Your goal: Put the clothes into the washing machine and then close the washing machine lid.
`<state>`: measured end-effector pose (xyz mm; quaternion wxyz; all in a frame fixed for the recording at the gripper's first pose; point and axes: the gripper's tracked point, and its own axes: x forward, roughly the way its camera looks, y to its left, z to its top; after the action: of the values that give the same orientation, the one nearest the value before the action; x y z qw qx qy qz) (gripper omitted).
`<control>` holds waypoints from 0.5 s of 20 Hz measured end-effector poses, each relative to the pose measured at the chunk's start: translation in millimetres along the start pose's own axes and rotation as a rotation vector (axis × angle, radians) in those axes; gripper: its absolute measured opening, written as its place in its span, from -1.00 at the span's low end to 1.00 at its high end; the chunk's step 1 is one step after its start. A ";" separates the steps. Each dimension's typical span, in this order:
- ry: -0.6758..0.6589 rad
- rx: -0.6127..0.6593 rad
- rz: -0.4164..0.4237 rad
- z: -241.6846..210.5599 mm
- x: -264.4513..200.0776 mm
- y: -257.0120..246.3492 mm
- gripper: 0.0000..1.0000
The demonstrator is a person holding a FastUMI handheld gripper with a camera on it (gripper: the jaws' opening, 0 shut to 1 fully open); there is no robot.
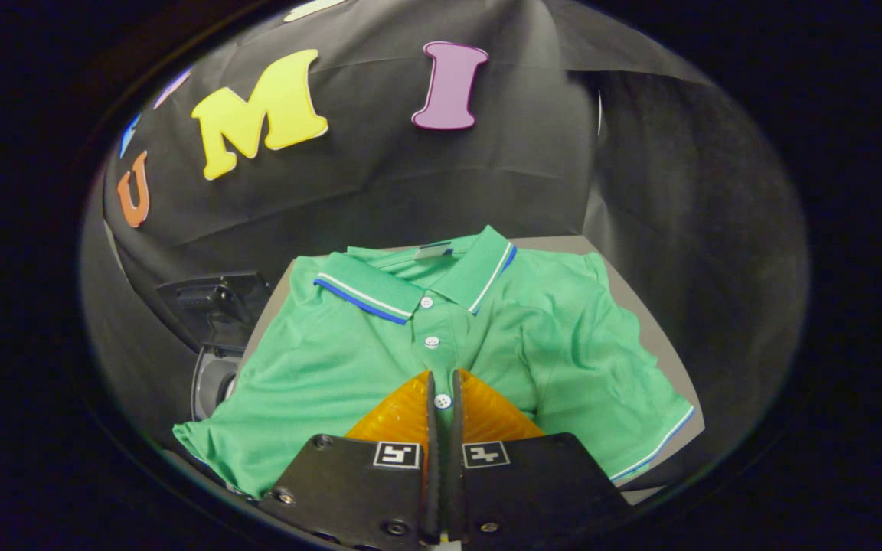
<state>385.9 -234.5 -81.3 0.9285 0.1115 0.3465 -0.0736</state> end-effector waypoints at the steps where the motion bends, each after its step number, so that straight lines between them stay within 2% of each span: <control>1: -0.007 0.025 0.009 0.5 -0.6 -1.1 -0.85; 5: 0.035 0.079 -0.005 1.4 -0.8 2.0 -0.85; 8: -0.042 0.008 -0.036 19.4 -16.6 7.6 -0.86; 10: -0.117 -0.017 -0.028 41.9 -37.7 19.5 -0.86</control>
<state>388.2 -224.3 -22.6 0.9469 0.0944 0.2939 -0.0902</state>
